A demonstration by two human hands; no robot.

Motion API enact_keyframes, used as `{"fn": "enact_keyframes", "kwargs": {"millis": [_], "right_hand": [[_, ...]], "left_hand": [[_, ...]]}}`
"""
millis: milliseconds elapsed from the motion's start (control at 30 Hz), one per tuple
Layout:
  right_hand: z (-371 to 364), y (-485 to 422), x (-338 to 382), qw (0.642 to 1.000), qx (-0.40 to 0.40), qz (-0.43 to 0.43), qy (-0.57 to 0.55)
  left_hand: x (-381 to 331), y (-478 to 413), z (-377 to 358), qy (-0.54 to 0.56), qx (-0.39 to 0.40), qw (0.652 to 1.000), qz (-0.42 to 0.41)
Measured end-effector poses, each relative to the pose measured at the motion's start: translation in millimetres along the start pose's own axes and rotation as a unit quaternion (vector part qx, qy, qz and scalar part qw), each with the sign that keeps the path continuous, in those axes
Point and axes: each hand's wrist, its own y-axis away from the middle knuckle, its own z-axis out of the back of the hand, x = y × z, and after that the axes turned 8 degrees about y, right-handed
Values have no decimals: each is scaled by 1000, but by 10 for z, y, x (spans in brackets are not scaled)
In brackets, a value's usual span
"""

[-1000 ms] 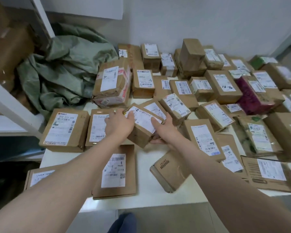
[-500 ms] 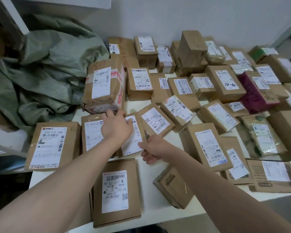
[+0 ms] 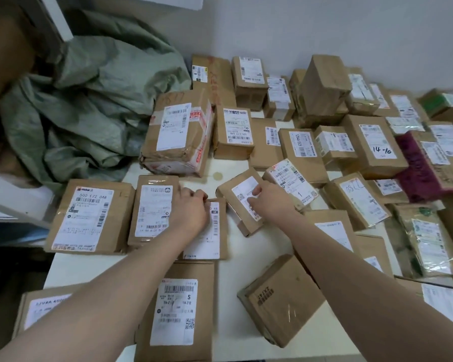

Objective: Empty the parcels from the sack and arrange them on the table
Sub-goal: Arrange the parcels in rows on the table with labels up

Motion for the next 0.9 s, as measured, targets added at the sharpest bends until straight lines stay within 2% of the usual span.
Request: {"fn": "enact_keyframes", "kwargs": {"millis": [67, 200, 333, 400, 500, 533, 633, 667, 700, 767, 800, 900], "right_hand": [[-74, -68, -33, 998, 2, 10, 55], [-343, 17, -11, 988, 53, -1, 147], [-215, 14, -34, 977, 103, 35, 185], [-50, -60, -91, 989, 40, 39, 138], [160, -163, -229, 981, -141, -5, 133], [195, -198, -294, 975, -157, -22, 158], [246, -259, -445, 980, -39, -75, 180], [249, -285, -461, 979, -27, -82, 183], [260, -297, -456, 979, -53, -67, 183], [268, -344, -362, 984, -137, 22, 110], [264, -366, -264, 986, -143, 74, 40], [260, -434, 124, 978, -50, 174, -102]], "left_hand": [[76, 26, -31, 14, -43, 999, -21], [57, 53, -58, -59, -163, 973, -153], [-112, -32, 3, -41, -259, 957, -123], [-213, -121, 72, -44, -289, 950, -111], [-371, -293, 193, -26, -309, 949, -60], [-415, -354, 235, -5, -310, 950, -33], [-481, -547, 390, 102, -299, 946, 69], [-479, -613, 462, 138, -289, 941, 111], [-465, -676, 541, 164, -272, 936, 149], [-400, -790, 682, 180, -227, 936, 200], [-357, -840, 744, 177, -200, 940, 214], [-269, -933, 886, 161, -110, 955, 225]]}}
